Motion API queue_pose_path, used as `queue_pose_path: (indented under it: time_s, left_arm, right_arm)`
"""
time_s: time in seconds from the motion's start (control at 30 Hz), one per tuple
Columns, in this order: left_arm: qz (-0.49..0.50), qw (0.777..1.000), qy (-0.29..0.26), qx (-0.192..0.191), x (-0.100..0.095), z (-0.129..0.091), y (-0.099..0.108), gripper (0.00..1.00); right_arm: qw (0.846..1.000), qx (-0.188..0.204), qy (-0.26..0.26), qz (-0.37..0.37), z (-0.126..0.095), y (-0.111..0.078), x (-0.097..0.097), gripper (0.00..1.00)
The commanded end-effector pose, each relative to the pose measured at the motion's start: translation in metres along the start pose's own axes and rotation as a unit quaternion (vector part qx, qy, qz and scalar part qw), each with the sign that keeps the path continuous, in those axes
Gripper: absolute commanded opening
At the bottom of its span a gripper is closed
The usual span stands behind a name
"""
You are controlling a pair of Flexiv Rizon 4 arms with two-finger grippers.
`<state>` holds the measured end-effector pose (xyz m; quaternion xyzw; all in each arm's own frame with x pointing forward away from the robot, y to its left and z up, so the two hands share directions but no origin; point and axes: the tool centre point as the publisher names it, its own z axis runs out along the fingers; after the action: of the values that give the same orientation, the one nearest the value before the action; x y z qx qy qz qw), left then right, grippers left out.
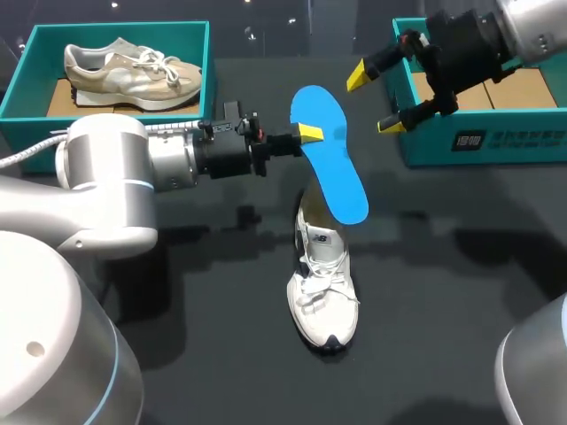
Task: Take the shoe out of the shoebox, open the shoe tongue, remove and reinsert the insole, then place the shoe into the shoebox
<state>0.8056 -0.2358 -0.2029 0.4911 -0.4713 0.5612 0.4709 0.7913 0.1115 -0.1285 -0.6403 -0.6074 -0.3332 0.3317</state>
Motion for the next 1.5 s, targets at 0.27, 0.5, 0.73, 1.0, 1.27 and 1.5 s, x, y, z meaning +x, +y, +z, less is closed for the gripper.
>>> queue_pose_path:
  time_s: [0.27, 0.5, 0.73, 1.0, 1.27, 1.5]
  left_arm:
    - [0.0, 1.0, 0.0, 0.0, -0.001, 0.0, 0.0, 0.0]
    - [0.0, 1.0, 0.0, 0.0, -0.001, 0.0, 0.0, 0.0]
    - [0.015, 1.0, 0.014, -0.009, 0.003, -0.003, 0.0, 0.0]
    - [0.198, 0.979, 0.032, -0.02, 0.027, -0.018, -0.001, 0.0]
    - [0.445, 0.895, 0.034, -0.016, 0.036, -0.035, -0.002, 0.0]
    - [0.445, 0.895, 0.034, -0.016, 0.036, -0.035, -0.002, 0.0]
  right_arm:
    - [0.989, -0.003, 0.145, 0.005, 0.007, -0.003, -0.019, 1.0]
    - [0.988, 0.001, 0.156, -0.008, 0.011, -0.003, -0.023, 1.0]
    - [0.987, 0.003, 0.16, -0.013, 0.012, -0.002, -0.026, 1.0]
    - [0.984, 0.011, 0.177, -0.017, 0.014, -0.001, -0.029, 1.0]
    - [0.984, 0.011, 0.179, -0.016, 0.014, -0.001, -0.029, 1.0]
    - [0.984, 0.011, 0.179, -0.016, 0.014, -0.001, -0.029, 1.0]
